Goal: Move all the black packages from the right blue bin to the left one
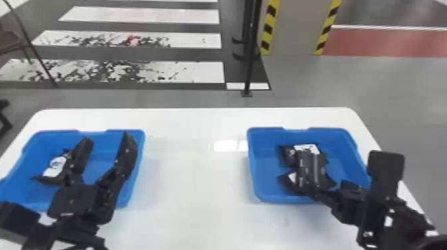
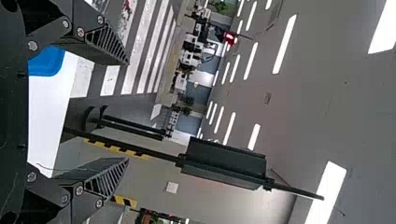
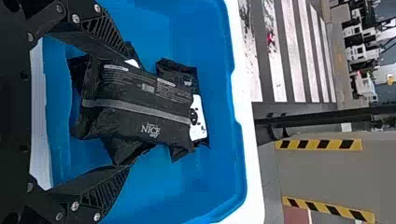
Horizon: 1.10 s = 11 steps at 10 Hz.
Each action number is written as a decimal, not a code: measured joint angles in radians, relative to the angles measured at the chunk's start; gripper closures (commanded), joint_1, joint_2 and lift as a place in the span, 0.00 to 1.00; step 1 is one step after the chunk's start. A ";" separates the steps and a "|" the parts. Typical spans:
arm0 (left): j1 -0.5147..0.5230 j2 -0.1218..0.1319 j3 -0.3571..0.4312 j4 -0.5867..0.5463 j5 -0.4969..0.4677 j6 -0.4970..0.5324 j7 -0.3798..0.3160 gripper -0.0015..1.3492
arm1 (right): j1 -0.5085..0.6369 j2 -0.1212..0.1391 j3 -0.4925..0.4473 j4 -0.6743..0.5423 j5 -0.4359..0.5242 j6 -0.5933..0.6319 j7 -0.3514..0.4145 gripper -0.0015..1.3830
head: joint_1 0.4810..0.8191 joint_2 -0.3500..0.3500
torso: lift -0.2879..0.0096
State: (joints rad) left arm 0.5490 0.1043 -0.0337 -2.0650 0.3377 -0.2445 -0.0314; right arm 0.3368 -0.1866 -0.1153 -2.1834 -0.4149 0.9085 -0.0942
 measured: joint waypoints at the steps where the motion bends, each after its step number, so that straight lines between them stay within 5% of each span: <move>1: 0.005 0.000 0.001 0.000 0.001 0.001 -0.002 0.25 | -0.024 0.000 0.004 0.030 -0.007 0.002 0.000 0.14 | 0.63 0.44 | 0.45; 5: 0.008 -0.002 -0.002 0.000 0.001 0.004 -0.005 0.25 | -0.078 0.000 0.018 0.097 -0.025 0.002 0.001 0.20 | 0.63 0.45 | 0.45; 6: 0.008 -0.003 -0.001 0.000 0.002 0.002 -0.006 0.25 | -0.084 0.000 0.019 0.104 -0.031 0.009 0.001 0.39 | 0.63 0.45 | 0.45; 7: 0.009 -0.004 0.001 0.000 0.004 0.002 -0.007 0.25 | -0.094 0.000 0.020 0.113 -0.040 0.024 0.004 0.69 | 0.63 0.45 | 0.45; 8: 0.010 -0.005 0.004 0.000 0.006 0.001 -0.007 0.25 | -0.100 -0.002 0.020 0.118 -0.049 0.035 0.014 0.82 | 0.63 0.46 | 0.45; 11: 0.011 -0.007 0.007 0.001 0.013 -0.009 -0.008 0.25 | -0.077 -0.004 0.032 0.074 -0.086 -0.023 0.042 0.84 | 0.63 0.50 | 0.45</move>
State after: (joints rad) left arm 0.5596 0.0973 -0.0266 -2.0639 0.3503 -0.2531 -0.0390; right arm 0.2599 -0.1909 -0.0831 -2.1091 -0.5004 0.8850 -0.0520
